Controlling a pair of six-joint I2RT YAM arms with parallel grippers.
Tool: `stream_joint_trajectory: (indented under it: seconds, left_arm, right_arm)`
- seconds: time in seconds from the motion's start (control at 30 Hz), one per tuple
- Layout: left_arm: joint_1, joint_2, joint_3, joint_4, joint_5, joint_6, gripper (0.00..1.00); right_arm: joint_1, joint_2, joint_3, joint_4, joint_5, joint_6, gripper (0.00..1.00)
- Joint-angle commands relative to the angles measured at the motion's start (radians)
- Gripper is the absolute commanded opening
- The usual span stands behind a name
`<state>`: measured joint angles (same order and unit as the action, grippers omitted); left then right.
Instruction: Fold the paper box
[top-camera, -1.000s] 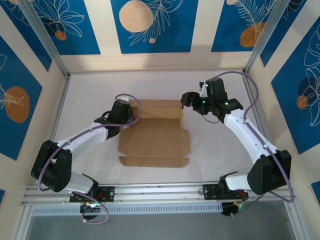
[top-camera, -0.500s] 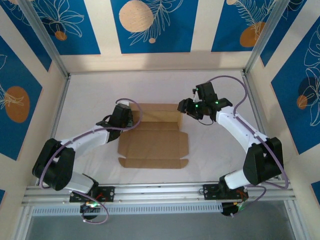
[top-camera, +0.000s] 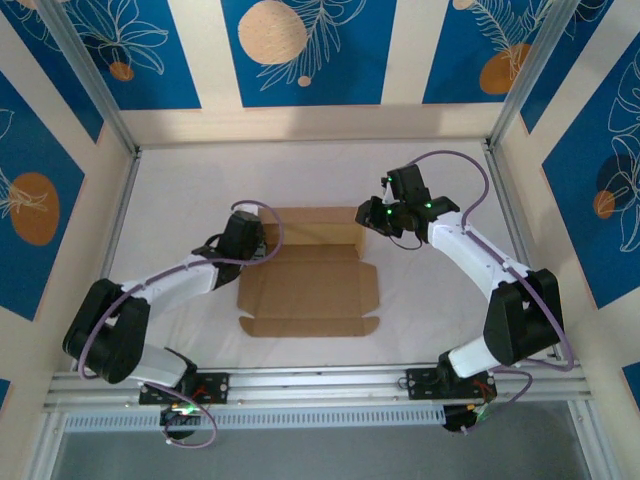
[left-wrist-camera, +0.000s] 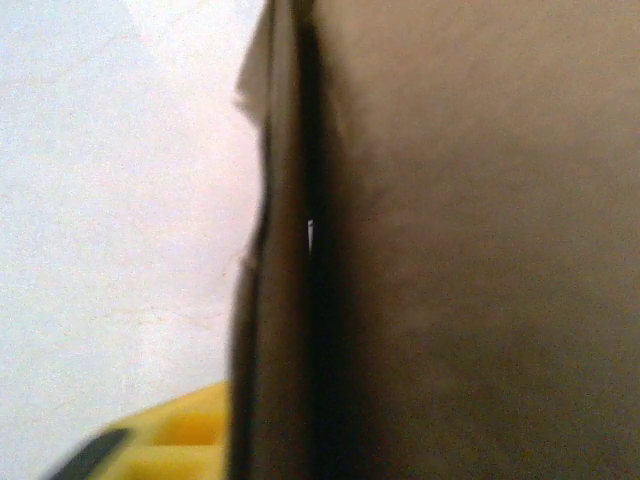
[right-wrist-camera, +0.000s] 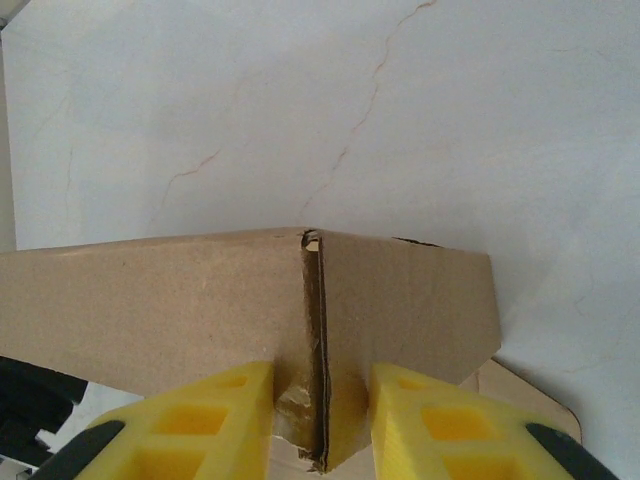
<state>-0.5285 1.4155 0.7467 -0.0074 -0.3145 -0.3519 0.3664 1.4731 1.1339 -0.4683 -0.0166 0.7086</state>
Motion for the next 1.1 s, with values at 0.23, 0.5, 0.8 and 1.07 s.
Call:
stream_joint_trajectory:
  seconds: [0.23, 0.5, 0.8, 1.07]
  left_arm:
    - [-0.008, -0.144, 0.109, -0.2, 0.117, 0.014, 0.49]
    - [0.027, -0.282, 0.148, -0.273, 0.196, -0.029, 0.44]
    - [0.185, -0.136, 0.179, -0.191, 0.323, -0.139, 0.39]
    - [0.185, -0.093, 0.092, -0.04, 0.411, -0.212, 0.28]
  right_arm:
    - [0.003, 0.033, -0.025, -0.06, 0.067, 0.027, 0.31]
    - [0.007, 0.031, -0.015, -0.066, 0.067, 0.022, 0.31]
    - [0.016, 0.027, -0.02, -0.068, 0.067, 0.019, 0.31]
    - [0.025, 0.027, -0.021, -0.075, 0.068, 0.02, 0.3]
